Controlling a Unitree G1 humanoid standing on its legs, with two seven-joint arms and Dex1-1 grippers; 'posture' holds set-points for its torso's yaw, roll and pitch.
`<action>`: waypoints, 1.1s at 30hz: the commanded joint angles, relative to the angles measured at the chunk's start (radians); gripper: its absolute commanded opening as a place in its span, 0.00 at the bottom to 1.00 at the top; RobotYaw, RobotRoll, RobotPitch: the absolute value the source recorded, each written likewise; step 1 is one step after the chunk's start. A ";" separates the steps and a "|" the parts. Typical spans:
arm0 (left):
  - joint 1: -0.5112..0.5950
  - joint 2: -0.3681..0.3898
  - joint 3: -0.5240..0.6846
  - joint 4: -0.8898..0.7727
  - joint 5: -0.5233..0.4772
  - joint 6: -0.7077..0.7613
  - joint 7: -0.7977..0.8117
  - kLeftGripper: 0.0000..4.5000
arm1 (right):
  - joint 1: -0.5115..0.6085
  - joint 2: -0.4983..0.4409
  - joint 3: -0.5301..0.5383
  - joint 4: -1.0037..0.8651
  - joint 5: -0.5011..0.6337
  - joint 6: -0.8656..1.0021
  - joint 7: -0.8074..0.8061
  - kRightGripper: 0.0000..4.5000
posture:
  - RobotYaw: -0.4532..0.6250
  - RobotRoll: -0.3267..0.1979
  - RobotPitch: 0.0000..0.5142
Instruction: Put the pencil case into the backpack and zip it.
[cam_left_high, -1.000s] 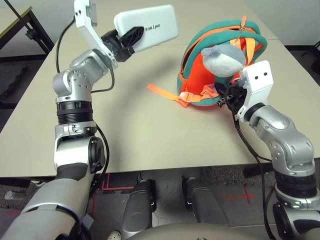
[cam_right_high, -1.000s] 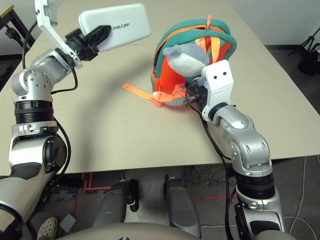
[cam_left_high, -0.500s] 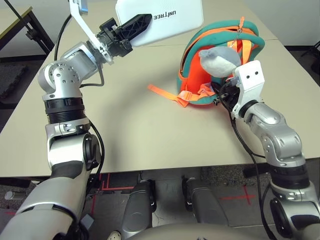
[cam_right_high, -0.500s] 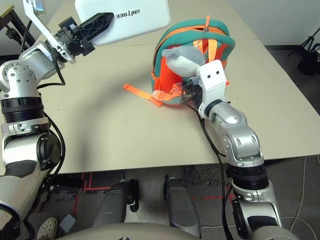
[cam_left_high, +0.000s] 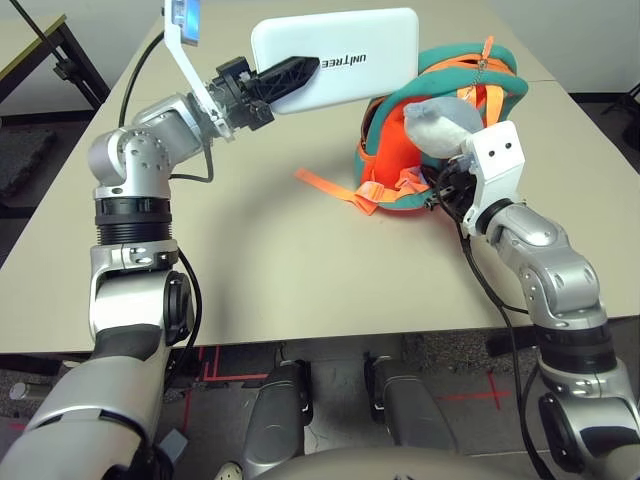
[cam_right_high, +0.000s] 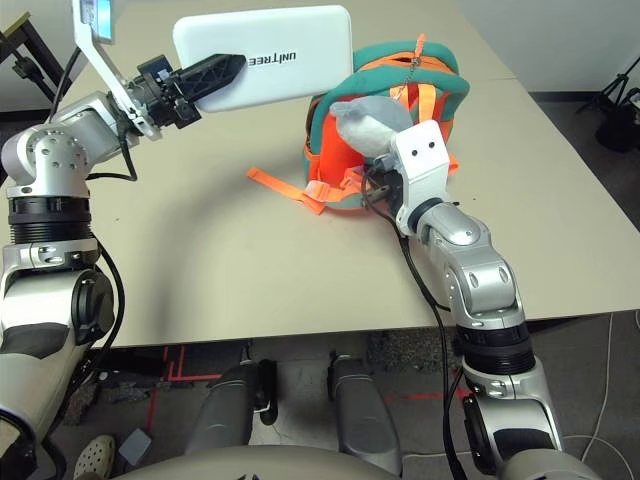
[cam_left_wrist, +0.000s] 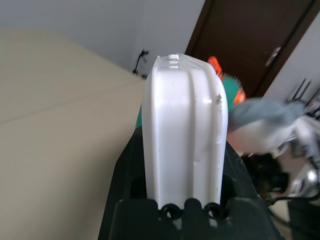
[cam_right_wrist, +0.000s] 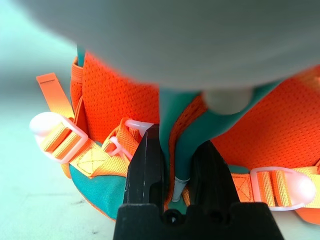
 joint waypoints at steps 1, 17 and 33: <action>-0.051 -0.007 -0.058 0.071 0.081 -0.063 -0.044 0.28 | 0.013 0.008 0.034 0.019 0.001 0.029 0.020 0.09 | 0.30 0.62 0.33; -0.262 -0.107 -0.228 0.481 0.345 -0.348 -0.342 0.28 | -0.003 0.012 0.042 0.036 -0.011 0.016 0.023 0.09 | 0.29 0.62 0.32; -0.359 -0.240 -0.141 0.707 0.453 -0.544 -0.214 0.68 | 0.002 0.025 0.052 0.041 -0.032 -0.008 0.023 0.09 | 0.28 0.62 0.30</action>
